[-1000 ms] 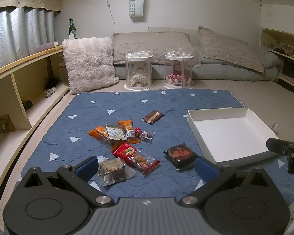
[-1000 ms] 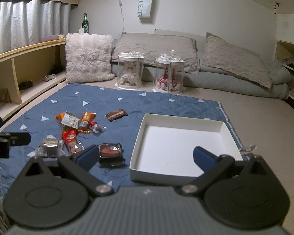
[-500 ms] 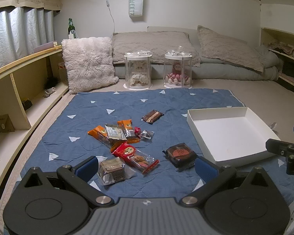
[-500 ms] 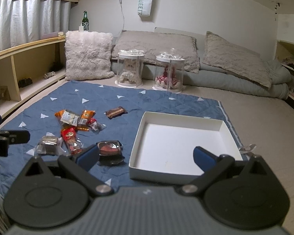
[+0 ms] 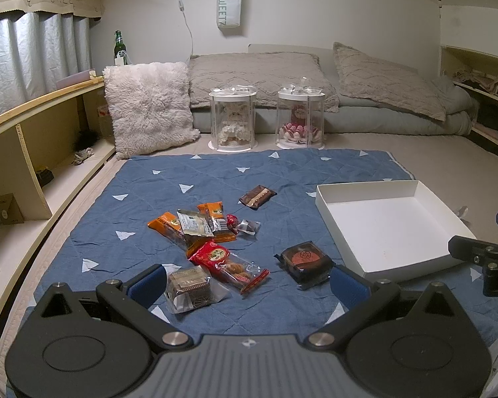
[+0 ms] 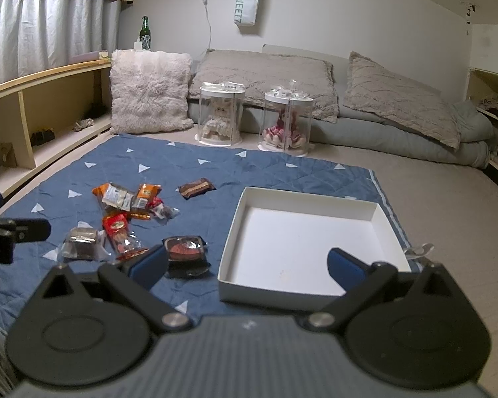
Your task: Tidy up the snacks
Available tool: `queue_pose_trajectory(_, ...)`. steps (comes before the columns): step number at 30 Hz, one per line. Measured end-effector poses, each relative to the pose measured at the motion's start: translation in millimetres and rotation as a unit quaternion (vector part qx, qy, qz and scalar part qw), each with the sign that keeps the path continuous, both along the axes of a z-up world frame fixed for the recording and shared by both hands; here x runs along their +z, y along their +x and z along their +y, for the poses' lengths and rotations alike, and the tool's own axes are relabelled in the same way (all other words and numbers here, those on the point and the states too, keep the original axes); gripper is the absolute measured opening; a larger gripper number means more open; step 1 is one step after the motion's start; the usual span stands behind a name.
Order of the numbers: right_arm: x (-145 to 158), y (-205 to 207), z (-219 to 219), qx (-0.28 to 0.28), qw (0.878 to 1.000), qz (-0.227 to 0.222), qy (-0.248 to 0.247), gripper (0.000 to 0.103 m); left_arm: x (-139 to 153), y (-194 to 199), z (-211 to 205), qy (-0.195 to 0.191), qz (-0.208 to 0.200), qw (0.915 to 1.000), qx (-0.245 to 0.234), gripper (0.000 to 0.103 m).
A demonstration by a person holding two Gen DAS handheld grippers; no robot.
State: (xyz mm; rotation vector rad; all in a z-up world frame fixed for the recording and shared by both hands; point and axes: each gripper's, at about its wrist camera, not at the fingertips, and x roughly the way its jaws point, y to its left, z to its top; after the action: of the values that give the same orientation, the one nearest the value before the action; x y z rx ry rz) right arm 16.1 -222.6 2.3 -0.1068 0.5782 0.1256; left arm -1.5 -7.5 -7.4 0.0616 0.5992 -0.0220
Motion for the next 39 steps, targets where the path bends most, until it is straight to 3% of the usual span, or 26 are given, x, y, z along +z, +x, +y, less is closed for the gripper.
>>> queue_pose_trajectory(26, -2.1, -1.2, -0.1, 0.0, 1.0, 0.001, -0.002, 0.103, -8.0, 3.1, -2.1, 0.002, 0.0, 1.0, 0.001, 0.103)
queue_pose_trajectory(39, 1.1, -2.8, -2.1, 0.003, 1.0, -0.008, -0.003, 0.103, 3.4, -0.9, 3.8, 0.004, -0.012, 0.9998, 0.012, 0.103)
